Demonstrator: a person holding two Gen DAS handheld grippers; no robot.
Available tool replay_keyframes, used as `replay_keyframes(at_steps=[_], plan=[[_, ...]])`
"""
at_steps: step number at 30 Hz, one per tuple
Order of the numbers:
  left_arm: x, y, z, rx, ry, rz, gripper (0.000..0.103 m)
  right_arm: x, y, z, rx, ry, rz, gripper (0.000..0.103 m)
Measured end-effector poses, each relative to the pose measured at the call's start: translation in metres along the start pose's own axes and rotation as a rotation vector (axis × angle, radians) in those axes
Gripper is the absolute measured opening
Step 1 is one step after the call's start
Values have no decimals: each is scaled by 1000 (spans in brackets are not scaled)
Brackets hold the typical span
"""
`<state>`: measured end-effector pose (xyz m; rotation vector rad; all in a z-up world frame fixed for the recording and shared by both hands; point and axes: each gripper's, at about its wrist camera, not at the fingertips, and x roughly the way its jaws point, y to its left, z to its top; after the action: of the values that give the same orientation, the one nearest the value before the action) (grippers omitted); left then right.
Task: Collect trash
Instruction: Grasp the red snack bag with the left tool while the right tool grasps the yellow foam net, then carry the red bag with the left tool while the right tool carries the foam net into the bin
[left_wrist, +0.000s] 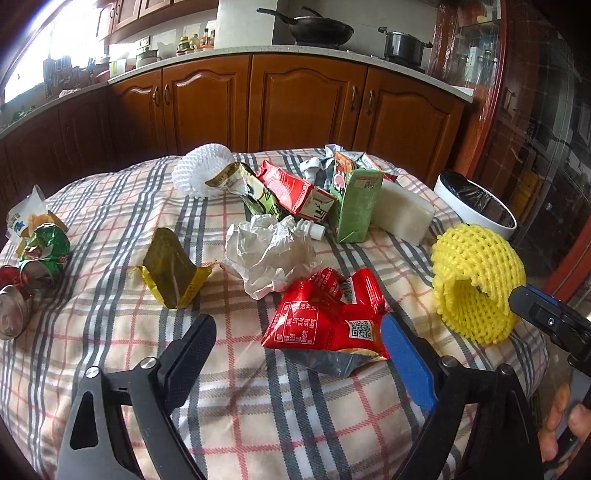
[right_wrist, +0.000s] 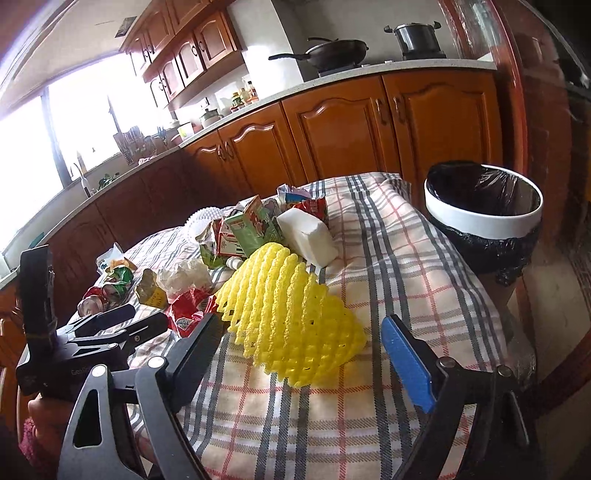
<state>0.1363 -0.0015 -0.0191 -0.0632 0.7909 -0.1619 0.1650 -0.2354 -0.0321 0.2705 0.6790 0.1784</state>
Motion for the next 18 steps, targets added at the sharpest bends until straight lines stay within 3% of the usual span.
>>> replay_keyframes(at_steps=[4, 7, 8, 9, 12, 18], plan=[[21, 1, 7, -20, 53, -55, 61, 10, -7, -1, 27, 38, 24, 46], [25, -1, 10, 0, 54, -79, 39, 11, -11, -1, 47, 45, 55, 25], [26, -2, 10, 11, 53, -79, 24, 10, -13, -1, 52, 44, 64, 23], [25, -3, 8, 21, 51, -93, 16, 9, -13, -2, 52, 38, 69, 18], [20, -5, 5, 31, 36, -129, 8, 2, -8, 0, 48, 17, 87, 11], [-1, -9, 3, 54, 5, -171, 6, -18, -2, 8, 31, -29, 103, 10]])
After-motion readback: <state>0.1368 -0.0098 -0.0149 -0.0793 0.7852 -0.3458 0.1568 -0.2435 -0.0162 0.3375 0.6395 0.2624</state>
